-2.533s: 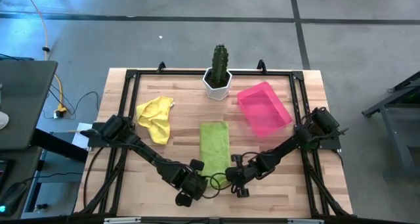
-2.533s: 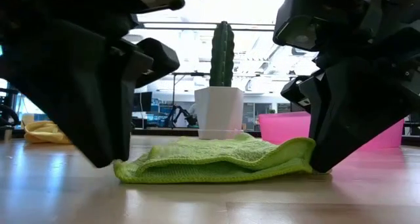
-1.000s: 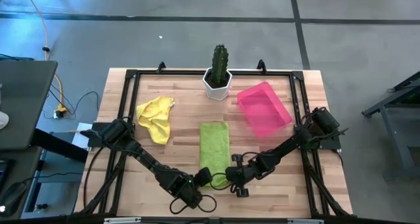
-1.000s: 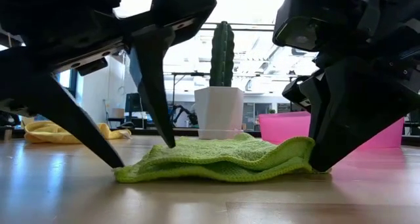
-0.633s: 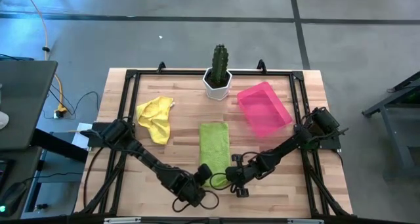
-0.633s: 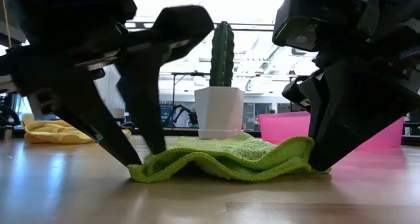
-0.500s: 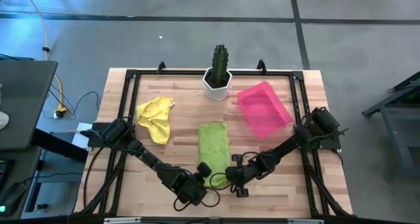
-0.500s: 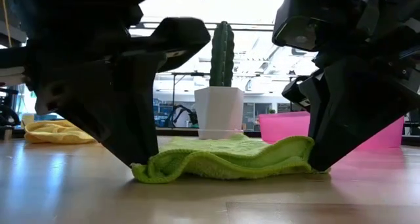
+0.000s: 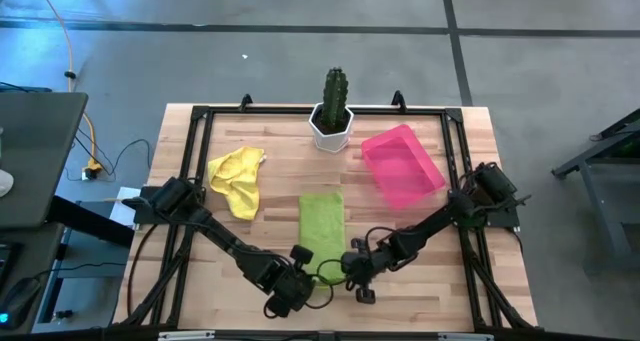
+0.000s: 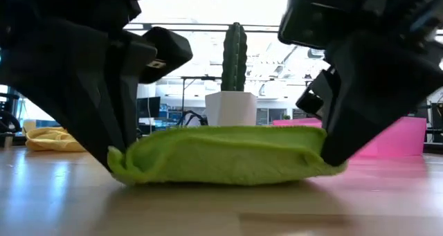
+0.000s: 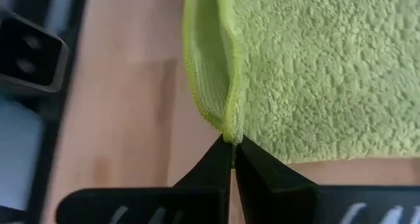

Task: Roll microfiber towels into tight, uniform cylinder then place into a basket
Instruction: Roll the green towel

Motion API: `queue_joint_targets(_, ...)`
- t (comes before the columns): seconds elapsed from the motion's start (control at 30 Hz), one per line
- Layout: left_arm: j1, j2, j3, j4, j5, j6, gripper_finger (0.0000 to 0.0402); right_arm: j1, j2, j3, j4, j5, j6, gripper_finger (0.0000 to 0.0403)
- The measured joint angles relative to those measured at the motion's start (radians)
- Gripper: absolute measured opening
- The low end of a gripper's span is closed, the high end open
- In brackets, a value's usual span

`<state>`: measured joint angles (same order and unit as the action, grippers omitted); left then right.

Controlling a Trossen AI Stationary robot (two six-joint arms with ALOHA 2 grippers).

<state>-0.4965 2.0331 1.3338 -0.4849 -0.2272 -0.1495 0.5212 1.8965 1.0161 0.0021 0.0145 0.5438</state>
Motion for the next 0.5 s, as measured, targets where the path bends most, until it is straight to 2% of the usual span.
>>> queue_joint_targets(0.27, 0.028, -0.003, 0.0, -0.028, 0.075, -0.177, 0.0001, -0.051, 0.0, 0.0, 0.04, -0.025, 0.218, 0.0004)
queue_joint_targets(0.5, 0.034, -0.062, 0.002, -0.067, 0.059, -0.293, 0.0001, -0.068, 0.0, 0.0, 0.044, -0.046, 0.311, 0.0004)
